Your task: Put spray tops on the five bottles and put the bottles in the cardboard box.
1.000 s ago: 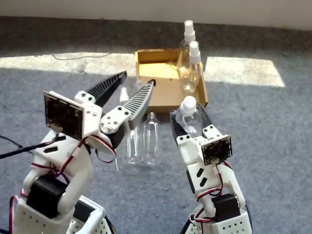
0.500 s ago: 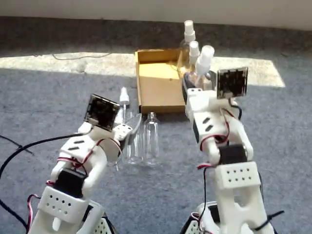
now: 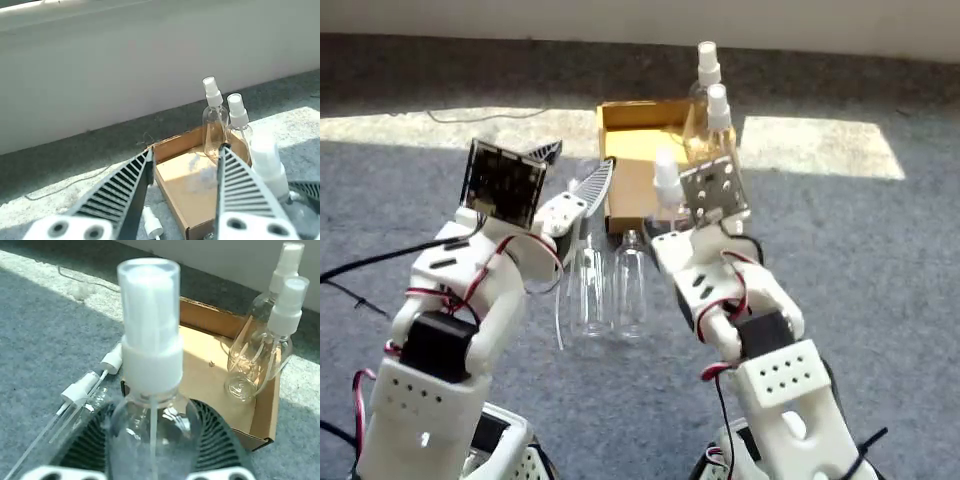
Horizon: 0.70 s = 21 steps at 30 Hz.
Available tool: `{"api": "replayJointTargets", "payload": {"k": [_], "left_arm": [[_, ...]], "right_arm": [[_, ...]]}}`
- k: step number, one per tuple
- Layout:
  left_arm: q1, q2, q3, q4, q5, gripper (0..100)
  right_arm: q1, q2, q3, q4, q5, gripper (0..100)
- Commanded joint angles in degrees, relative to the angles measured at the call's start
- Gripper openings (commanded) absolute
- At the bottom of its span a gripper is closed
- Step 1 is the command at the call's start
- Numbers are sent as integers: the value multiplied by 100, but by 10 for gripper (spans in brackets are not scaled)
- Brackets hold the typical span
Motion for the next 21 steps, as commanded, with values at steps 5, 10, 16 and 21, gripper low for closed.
{"api": "replayJointTargets", "payload": {"k": [5, 10, 16, 21], "left_arm": [[57, 1991, -2387, 1011, 290, 197], [752, 2246, -2290, 1029, 273, 197], [910, 2246, -1516, 993, 255, 197], [927, 2211, -1103, 1011, 255, 197]], "right_arm": [[-198, -2985, 2193, -435, 589, 4], [-233, -3705, 2879, -409, 598, 4], [-224, -3741, 2853, -163, 563, 4], [-207, -3714, 2800, -154, 554, 4]]}}
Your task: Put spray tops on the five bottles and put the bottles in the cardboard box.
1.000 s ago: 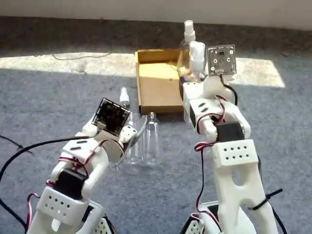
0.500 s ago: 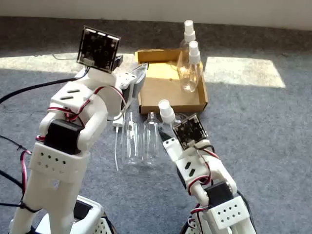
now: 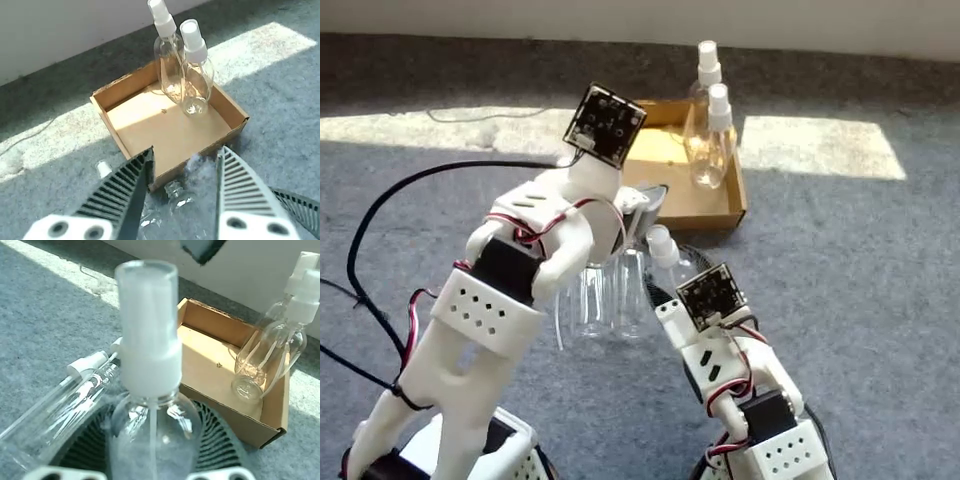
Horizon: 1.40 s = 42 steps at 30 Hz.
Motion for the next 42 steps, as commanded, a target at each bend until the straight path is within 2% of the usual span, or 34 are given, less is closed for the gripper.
{"api": "replayJointTargets", "payload": {"k": [1, 7, 11, 21, 29, 37, 42], "left_arm": [[145, -40, 198, -26, 26, 197], [462, -136, 233, -26, 18, 197], [435, -796, 321, 0, 35, 197], [365, -2018, 1525, -53, 18, 197], [382, -1684, 2105, -1020, 18, 197], [163, -1420, 1780, -1134, 9, 197], [-347, -2105, 2044, -607, 9, 197]], "right_arm": [[-4, -48, -180, 13, 35, 4], [22, -48, -180, 13, 35, 4], [233, -40, -180, 13, 26, 4], [233, -40, -189, 13, -193, 4], [215, -75, -189, 22, -176, 4], [277, -48, -286, 22, -167, 4], [1121, 391, -1323, 22, -202, 4]]}}
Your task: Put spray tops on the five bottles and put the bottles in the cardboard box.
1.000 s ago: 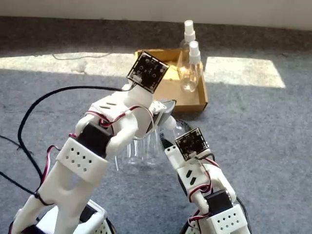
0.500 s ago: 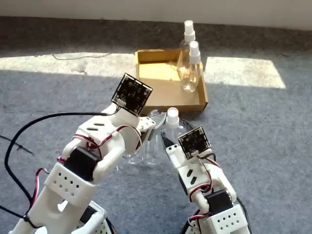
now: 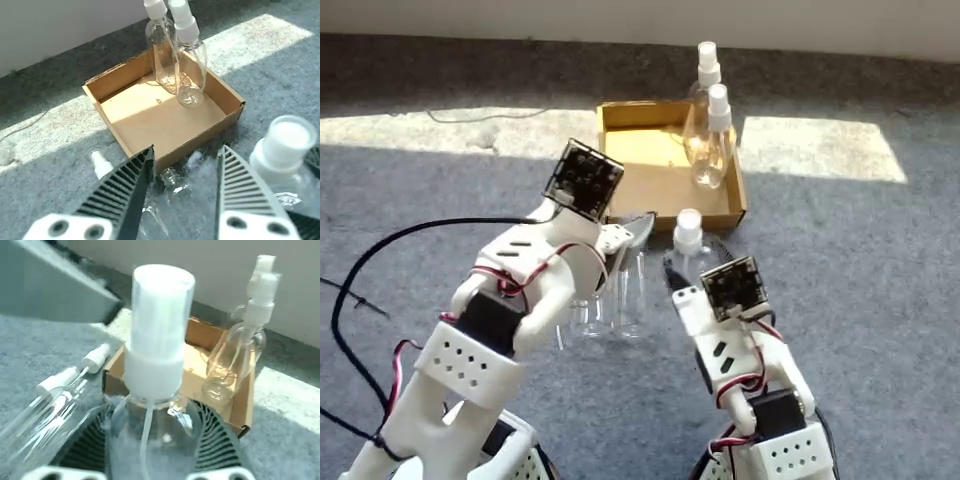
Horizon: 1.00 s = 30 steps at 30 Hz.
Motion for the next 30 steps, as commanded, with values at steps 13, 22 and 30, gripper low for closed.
{"api": "replayJointTargets", "payload": {"k": [13, 22, 30], "left_arm": [[681, -1455, 1921, 176, -818, 295], [752, -1437, 1807, -730, -774, 284], [1138, -1429, 1648, -721, -273, 287]], "right_arm": [[180, 4980, -4796, 207, -1213, 4], [-154, 5130, -5323, 2360, -1240, 4], [-171, 5130, -5358, 2396, -2057, 4]]}}
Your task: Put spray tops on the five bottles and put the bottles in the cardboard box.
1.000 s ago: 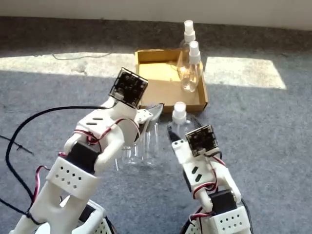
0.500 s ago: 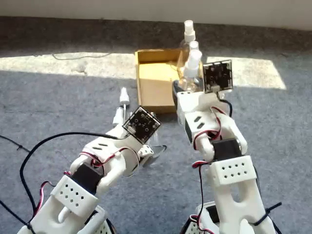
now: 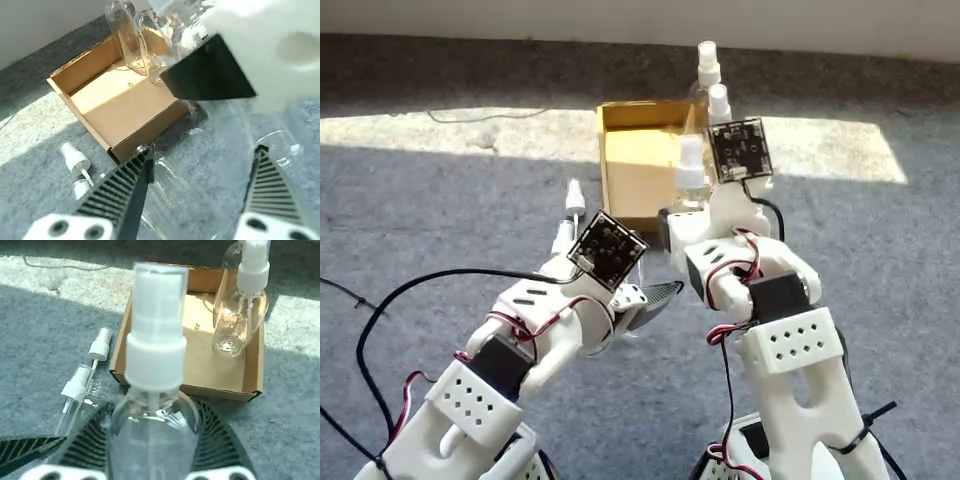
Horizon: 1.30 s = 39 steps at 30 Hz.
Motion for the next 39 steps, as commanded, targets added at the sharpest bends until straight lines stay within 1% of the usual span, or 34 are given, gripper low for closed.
{"api": "replayJointTargets", "payload": {"k": [1, 3, 6, 12, 19, 22, 24, 26, 30, 32, 35, 37, 39], "left_arm": [[576, -110, -303, -123, 149, 287], [743, -84, -312, -123, 149, 287], [734, 251, -356, -193, 132, 287], [330, 1341, -356, -879, 132, 287], [259, 1516, -593, -958, 132, 284], [286, 1516, -593, -958, 132, 284], [303, 1516, -558, -941, 132, 284], [268, 1516, -558, -888, 132, 284], [84, 1516, -523, -809, 141, 284], [-40, 1516, -541, -782, 141, 284], [-215, 1516, -541, -782, 141, 284], [-277, 1516, -532, -782, 141, 284], [-286, 1516, -523, -677, 132, 284]], "right_arm": [[-92, -22, -365, 22, -440, 4], [-119, -163, -330, -31, -492, 4], [-198, -673, -277, -4, -440, 4], [-330, -1815, -66, 716, 97, 4], [-303, -1903, -57, 919, 229, 4], [-303, -1930, 154, 796, 220, 4], [-242, -1921, 426, 435, 220, 4], [127, -1912, 760, -171, 229, 4], [1077, -1903, 1437, -1956, 229, 4], [1402, -1895, 1684, -2686, 299, 4], [1587, -1877, 1877, -3284, 624, 4], [1613, -1666, 1903, -3582, 642, 4], [1613, -1156, 1903, -3925, 633, 4]]}}
